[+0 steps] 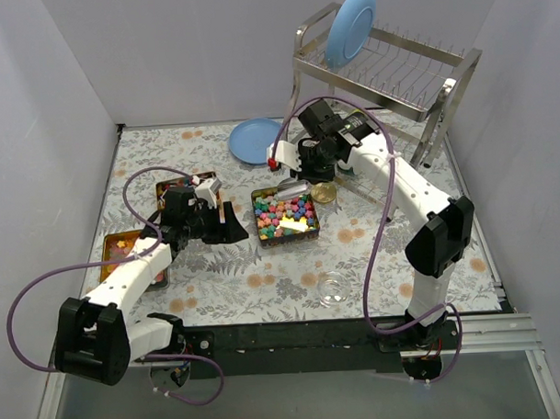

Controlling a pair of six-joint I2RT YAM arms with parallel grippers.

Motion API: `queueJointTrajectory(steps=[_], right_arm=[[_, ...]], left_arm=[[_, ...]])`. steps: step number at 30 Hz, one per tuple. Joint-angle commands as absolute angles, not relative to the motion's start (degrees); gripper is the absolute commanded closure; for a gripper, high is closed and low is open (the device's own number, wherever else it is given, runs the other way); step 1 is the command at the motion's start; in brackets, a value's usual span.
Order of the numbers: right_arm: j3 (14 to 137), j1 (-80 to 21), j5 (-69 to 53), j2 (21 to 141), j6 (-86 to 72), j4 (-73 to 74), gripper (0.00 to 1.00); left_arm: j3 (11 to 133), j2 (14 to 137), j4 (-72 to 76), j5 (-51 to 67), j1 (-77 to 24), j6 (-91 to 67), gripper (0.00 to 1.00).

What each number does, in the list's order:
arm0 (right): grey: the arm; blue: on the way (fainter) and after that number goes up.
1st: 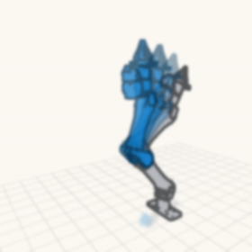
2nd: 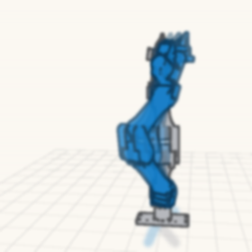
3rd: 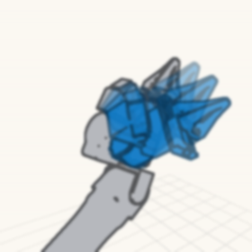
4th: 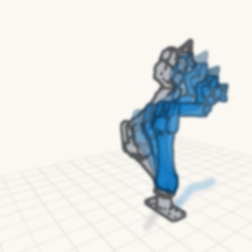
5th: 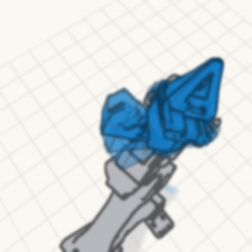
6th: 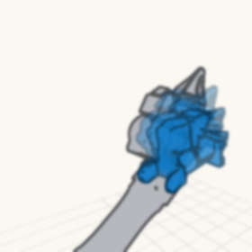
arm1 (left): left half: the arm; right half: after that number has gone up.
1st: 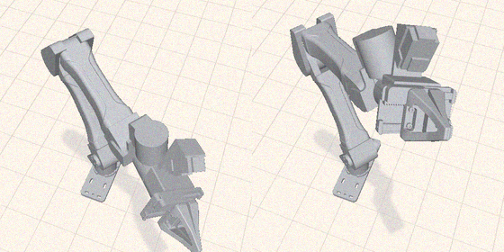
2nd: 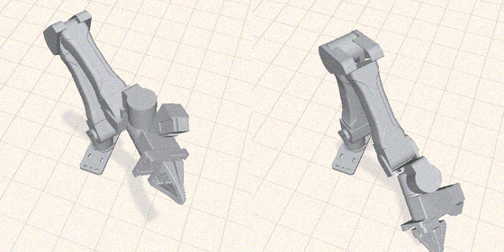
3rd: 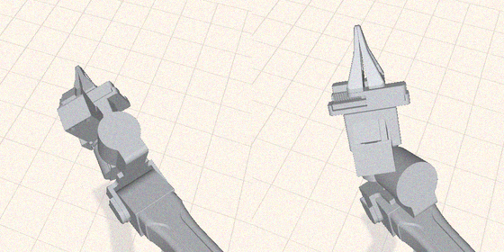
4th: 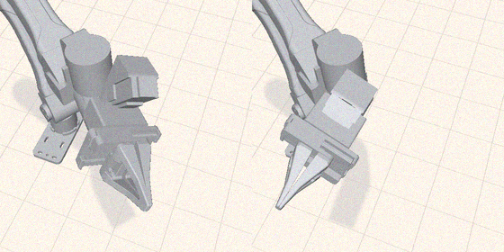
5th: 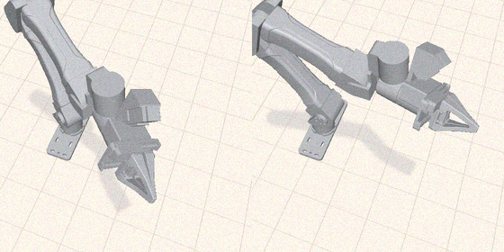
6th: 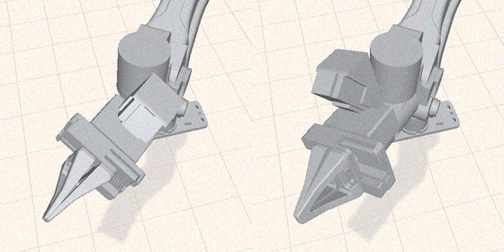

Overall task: Pack the candies
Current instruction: Scoop the fake candies from the storage box.

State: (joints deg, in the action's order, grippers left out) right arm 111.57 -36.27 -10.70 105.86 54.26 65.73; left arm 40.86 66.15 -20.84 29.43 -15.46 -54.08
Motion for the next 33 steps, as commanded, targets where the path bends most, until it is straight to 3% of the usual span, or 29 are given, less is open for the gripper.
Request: queueJointTrajectory(steps=[1, 5, 14, 25, 28, 32, 33], right_arm=[[113.46, -38.93, 3.49, 107.4, 57.92, 64.15, 0.99], [114.87, -42.0, 10.01, 110.12, 59.32, 65.13, 0.99], [111.63, -46.75, 23.8, 112.94, 63.19, 62.51, 0.99], [107.67, -50.18, 30.06, 115.75, 66.18, 60.74, 0.99], [105.65, -51.5, 30.32, 116.19, 66.36, 59.6, 0.99], [106.96, -53.52, 28.13, 117.85, 64.78, 60.9, 0.99], [107.75, -54.05, 27.43, 118.3, 63.73, 61.6, 0.99]], left_arm=[[36.83, 66.88, -11.26, 30.85, -15.29, -57.21, 0.39], [33.76, 68.03, -6.86, 31.55, -15.21, -59.58, 0.5], [27.95, 69.26, -0.35, 33.05, -16.7, -61.96, 0.5], [24.17, 70.05, 8.7, 36.99, -17.75, -63.54, 0.53], [23.21, 70.58, 10.19, 37.97, -17.84, -63.1, 0.71], [21.89, 71.54, 12.48, 37.88, -17.84, -63.54, 0.89], [21.8, 71.72, 13.09, 37.97, -17.84, -63.98, 0.98]])
